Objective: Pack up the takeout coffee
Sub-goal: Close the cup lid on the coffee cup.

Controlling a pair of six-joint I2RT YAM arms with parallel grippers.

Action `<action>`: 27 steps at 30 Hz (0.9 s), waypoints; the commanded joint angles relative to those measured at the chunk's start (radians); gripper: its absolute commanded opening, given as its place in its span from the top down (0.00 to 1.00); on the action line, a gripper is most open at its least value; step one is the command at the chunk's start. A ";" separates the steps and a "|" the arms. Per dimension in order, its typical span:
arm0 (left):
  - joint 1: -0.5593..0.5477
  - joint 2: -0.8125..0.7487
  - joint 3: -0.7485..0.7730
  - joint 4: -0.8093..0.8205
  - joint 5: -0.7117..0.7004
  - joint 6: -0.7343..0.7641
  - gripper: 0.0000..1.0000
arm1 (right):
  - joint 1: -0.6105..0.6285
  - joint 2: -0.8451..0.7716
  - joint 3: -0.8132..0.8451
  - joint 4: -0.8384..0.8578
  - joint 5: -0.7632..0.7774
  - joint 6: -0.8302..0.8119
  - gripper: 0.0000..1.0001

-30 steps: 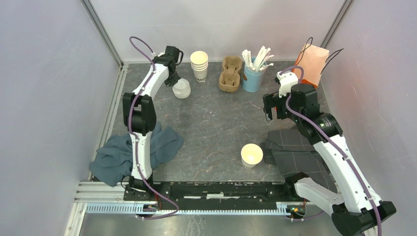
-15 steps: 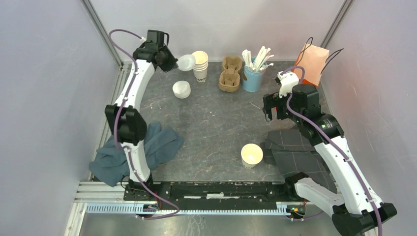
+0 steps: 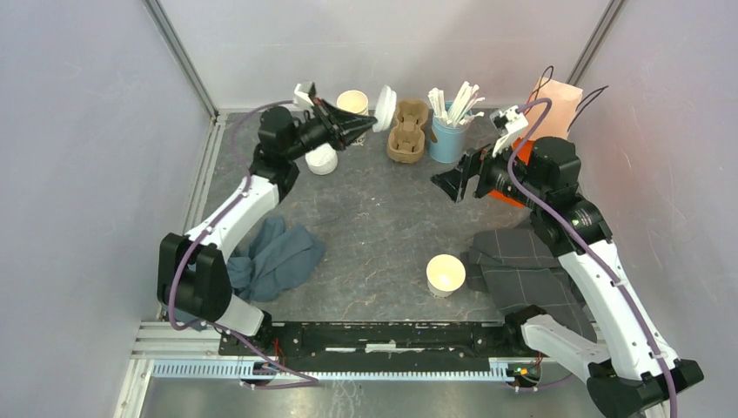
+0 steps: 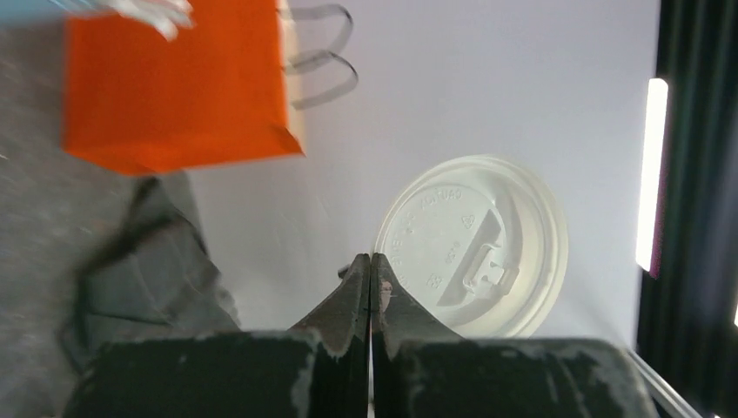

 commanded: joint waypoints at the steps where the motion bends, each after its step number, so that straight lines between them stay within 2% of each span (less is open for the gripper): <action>1: -0.114 -0.072 -0.109 0.472 0.099 -0.273 0.98 | -0.002 0.020 0.031 0.387 -0.264 0.248 0.02; 5: -0.197 -0.083 -0.146 0.521 0.081 -0.284 0.98 | -0.002 0.052 0.009 0.635 -0.326 0.450 0.02; 12: -0.242 -0.086 -0.137 0.505 0.062 -0.266 0.98 | -0.002 0.110 0.003 0.787 -0.331 0.640 0.02; 21: -0.248 -0.070 -0.142 0.530 0.051 -0.278 0.98 | -0.002 0.102 -0.041 0.872 -0.343 0.719 0.02; 27: -0.248 -0.032 -0.143 0.634 0.043 -0.348 0.98 | -0.002 0.096 -0.070 0.917 -0.353 0.734 0.02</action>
